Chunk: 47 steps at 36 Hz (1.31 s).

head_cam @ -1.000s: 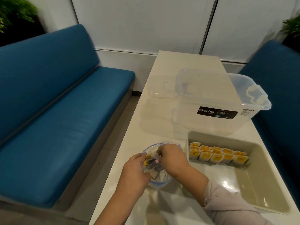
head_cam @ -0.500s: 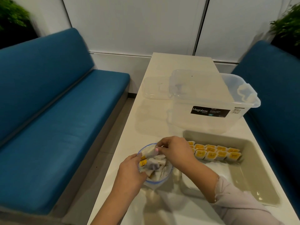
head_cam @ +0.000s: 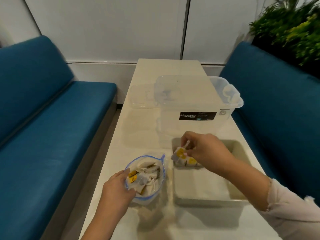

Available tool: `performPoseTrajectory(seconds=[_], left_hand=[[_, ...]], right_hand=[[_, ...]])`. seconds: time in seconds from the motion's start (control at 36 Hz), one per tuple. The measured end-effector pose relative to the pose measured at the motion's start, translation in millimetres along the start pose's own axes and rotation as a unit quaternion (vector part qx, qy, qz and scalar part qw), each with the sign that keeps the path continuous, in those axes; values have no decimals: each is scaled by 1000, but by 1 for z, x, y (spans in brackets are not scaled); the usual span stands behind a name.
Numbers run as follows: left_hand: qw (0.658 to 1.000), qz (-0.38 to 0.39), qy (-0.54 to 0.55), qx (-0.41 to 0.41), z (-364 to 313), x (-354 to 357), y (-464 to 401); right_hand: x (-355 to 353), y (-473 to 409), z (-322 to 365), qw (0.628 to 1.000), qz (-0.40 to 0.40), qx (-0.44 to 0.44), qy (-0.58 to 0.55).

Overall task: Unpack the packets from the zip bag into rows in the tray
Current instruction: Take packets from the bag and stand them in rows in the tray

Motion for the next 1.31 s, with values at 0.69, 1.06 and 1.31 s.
performPoseTrajectory(seconds=[0.69,1.06,1.31], left_hand=[[998,1,-45,-35,-9,1,2],[997,11,-66,-40,-17,-1,7],[997,14,-64,-46,-19,0,9]], right_hand=[[-4,-8,-142,978,3,100,182],[9,-19,-143,969,-8,86,229],[15,-19,-144,969,-17,69,238]])
Point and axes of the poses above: each hand's wrist, its own y-axis away from the middle knuckle, its own x-axis out of the palm, z = x × y, the point moved 1 cm from there along -y, towards the middle knuckle, and after that the axes turned 7 degrees about -y, right-handed, at the moved point
